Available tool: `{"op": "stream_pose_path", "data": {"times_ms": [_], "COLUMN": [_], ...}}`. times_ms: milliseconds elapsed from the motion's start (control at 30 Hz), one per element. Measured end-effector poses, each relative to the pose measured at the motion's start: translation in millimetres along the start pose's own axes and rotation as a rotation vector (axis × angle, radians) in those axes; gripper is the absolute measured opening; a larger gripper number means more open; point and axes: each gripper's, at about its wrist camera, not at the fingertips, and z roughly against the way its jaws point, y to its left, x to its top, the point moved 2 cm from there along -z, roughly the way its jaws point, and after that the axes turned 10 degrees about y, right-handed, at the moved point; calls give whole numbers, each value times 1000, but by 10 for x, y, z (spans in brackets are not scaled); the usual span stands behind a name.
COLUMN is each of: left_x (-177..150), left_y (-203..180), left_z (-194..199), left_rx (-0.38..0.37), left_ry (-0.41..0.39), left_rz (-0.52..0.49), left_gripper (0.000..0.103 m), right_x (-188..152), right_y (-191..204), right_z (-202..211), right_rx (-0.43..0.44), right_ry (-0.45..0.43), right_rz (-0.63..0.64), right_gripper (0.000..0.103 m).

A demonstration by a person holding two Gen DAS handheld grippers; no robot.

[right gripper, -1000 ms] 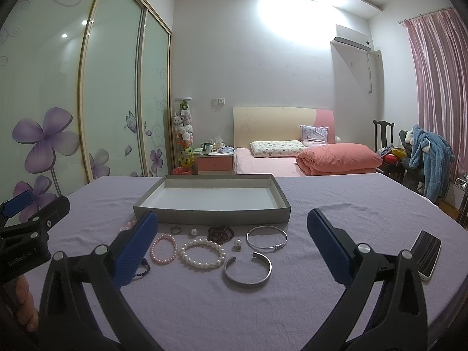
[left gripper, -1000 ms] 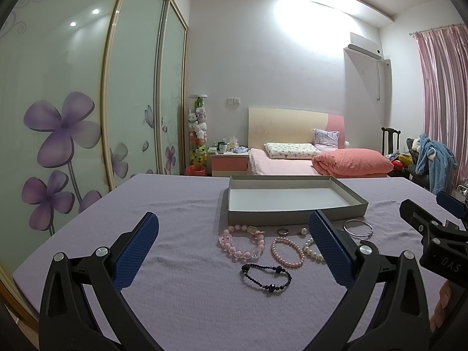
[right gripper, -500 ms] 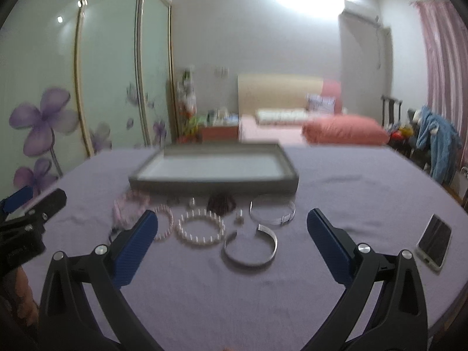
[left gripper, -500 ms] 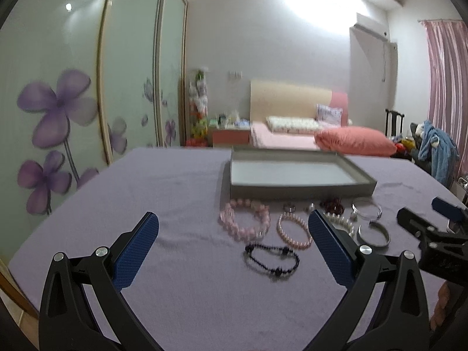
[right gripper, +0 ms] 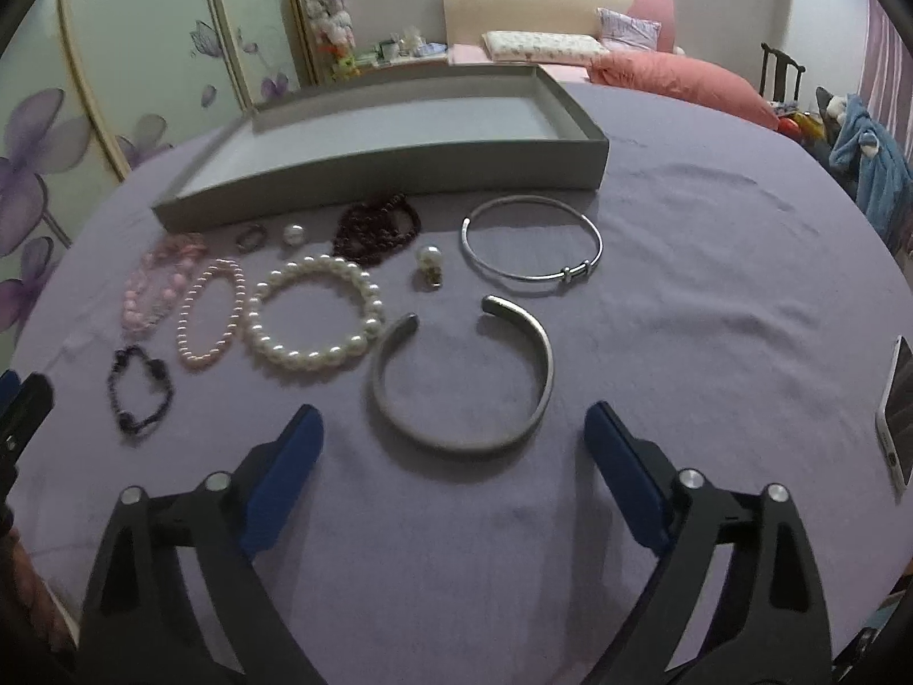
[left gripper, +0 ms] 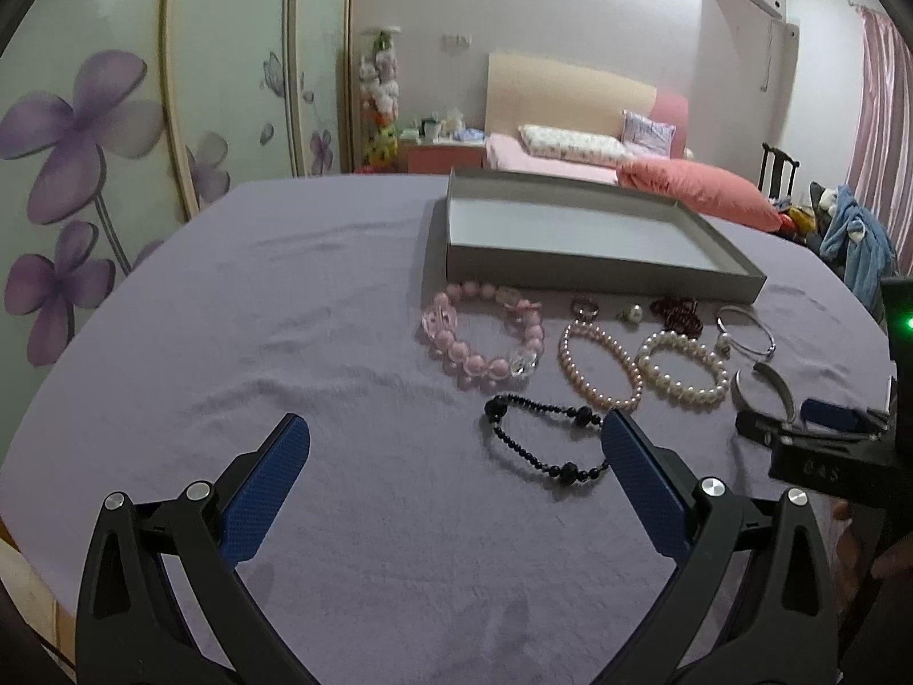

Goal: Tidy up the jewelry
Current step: 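Grasp the black beaded bracelet with the left tool while the right tool grasps the silver cuff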

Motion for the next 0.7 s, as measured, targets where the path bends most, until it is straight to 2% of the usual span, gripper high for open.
{"op": "stream_pose_path", "data": {"times_ms": [67, 133, 200, 333, 500, 600, 700], "left_x": [8, 22, 28, 70, 103, 90, 66], "left_y": [-6, -16, -38, -70, -141, -148, -146], "left_z": [-50, -78, -123, -200, -338, -414, -406], "left_rx": [-2, -4, -8, -22, -37, -47, -11], "left_ry": [17, 31, 43, 82, 135, 179, 170], "left_rz": [0, -2, -8, -15, -17, -12, -47], "left_gripper": [101, 100, 95, 77, 63, 46, 36], "right_x": [46, 51, 44, 66, 152, 162, 191], "right_y": [9, 11, 16, -11, -42, -39, -40], "right_z": [-31, -51, -47, -27, -41, -33, -44], "right_rx": [-12, -27, -23, -12, -7, 0, 6], "right_ry": [0, -13, -21, -15, -12, -13, -15], "right_rz": [2, 2, 6, 4, 2, -2, -4], "right_gripper": [82, 73, 66, 66, 66, 66, 66]}}
